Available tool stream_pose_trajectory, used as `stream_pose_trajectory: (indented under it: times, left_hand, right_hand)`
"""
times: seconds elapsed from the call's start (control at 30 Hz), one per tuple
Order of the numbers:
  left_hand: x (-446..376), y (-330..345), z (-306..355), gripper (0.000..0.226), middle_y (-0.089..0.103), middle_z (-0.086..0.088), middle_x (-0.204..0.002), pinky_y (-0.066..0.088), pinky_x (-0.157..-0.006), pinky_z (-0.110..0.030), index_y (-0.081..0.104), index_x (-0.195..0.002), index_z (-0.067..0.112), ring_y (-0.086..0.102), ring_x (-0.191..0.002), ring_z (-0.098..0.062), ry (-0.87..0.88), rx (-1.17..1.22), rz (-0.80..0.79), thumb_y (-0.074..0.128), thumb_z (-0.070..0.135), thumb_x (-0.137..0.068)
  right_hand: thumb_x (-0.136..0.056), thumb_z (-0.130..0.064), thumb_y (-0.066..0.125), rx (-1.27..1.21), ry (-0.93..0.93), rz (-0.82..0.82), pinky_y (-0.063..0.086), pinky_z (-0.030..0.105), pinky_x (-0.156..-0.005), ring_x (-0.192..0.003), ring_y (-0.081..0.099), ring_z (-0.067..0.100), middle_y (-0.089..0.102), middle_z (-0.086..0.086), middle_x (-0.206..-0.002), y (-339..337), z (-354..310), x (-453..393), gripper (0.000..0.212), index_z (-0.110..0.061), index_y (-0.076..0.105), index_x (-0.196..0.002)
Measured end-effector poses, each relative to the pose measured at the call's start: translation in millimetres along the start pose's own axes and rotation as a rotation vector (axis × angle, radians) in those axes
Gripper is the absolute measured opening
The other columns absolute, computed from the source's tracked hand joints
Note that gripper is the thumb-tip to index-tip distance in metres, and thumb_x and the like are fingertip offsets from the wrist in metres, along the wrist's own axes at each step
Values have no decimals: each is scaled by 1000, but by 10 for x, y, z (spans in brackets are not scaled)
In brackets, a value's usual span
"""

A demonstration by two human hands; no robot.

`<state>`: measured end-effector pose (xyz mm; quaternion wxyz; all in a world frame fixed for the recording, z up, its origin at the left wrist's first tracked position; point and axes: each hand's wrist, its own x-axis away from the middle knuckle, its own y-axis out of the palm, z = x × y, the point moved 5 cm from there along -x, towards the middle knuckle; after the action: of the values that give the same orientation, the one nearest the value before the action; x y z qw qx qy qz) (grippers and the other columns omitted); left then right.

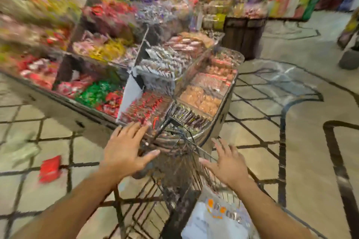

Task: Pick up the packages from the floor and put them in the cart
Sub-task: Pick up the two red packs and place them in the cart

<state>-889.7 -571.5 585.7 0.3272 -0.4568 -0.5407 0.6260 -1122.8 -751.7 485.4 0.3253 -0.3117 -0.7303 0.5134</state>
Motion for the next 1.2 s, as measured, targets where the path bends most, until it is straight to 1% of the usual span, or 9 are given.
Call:
stream_pose_trajectory:
  times: [0.13, 0.23, 0.33, 0.43, 0.53, 0.6, 0.7, 0.87, 1.2]
  left_hand:
    - [534, -777, -976, 93, 67, -9, -139, 47, -109, -51, 65, -140, 17, 61, -128, -31, -243, -85, 147, 38, 85, -83]
    - [1058, -1157, -1708, 91, 72, -10, -127, 54, -97, -50, 70, -132, 14, 67, -116, -34, -368, -134, 187, 34, 84, -85]
    - [1673, -1509, -2347, 82, 74, -12, -123, 56, -92, -49, 70, -130, 11, 69, -112, -36, -488, -127, 260, 43, 73, -83]
    - [2300, -1741, -3027, 74, 75, -9, -118, 55, -89, -50, 71, -127, 12, 71, -107, -35, -576, -146, 326, 49, 66, -82]
    - [2875, -2003, -3689, 74, 73, -10, -124, 53, -93, -53, 68, -132, 15, 69, -111, -36, -676, -179, 375, 47, 67, -83]
    - [3206, -2222, -4058, 73, 73, -11, -125, 54, -92, -52, 66, -137, 15, 69, -111, -36, -724, -197, 429, 48, 65, -86]
    - [3575, -2518, -4557, 67, 70, -8, -129, 53, -94, -47, 61, -142, 17, 67, -114, -33, -810, -195, 482, 58, 59, -90]
    - [3943, -2692, -5311, 67, 72, -10, -123, 54, -90, -46, 68, -132, 13, 68, -109, -35, -815, -198, 504, 51, 59, -86]
    - [3788, -2414, -6883, 53, 69, -3, -133, 50, -99, -46, 65, -138, 22, 63, -122, -26, -890, -193, 411, 71, 46, -90]
  right_hand:
    - [-59, -105, -7, 58, -202, 62, 37, 50, -121, -158, 24, 31, 17, -7, -175, -532, -1047, -53, 123, -45, 3, -166]
    - [-60, -104, -4, 61, -373, 121, 41, 47, -119, -156, 29, 29, 23, -6, -173, -788, -2003, -8, 124, -42, 12, -166]
    - [-61, -102, -12, 42, -547, 178, 45, 46, -114, -148, 40, 30, 38, -1, -166, -895, -3039, 98, 132, -31, 29, -164]
    - [-75, -99, 4, 9, -717, 232, 50, 47, -108, -144, 47, 30, 48, 1, -160, -856, -4137, 260, 118, -26, 40, -160]
    - [-74, -99, 3, 7, -840, 284, 51, 47, -106, -143, 48, 30, 51, -1, -157, -810, -5229, 485, 117, -29, 43, -158]
    - [-80, -93, 23, -49, -898, 309, 52, 45, -102, -139, 52, 30, 56, -1, -151, -791, -5895, 666, 102, -27, 51, -153]
    - [-94, -69, 51, -152, -1002, 397, 56, 43, -92, -126, 63, 32, 67, 5, -136, -761, -6756, 988, 69, -22, 60, -144]
    - [-97, -58, 61, -172, -1099, 364, 46, 43, -109, -140, 51, 26, 57, 3, -150, -701, -7952, 1326, 67, -21, 52, -153]
    - [-96, -65, 57, -201, -1212, 314, 50, 39, -99, -131, 58, 23, 61, 0, -144, 173, -9680, 569, 71, -26, 50, -154]
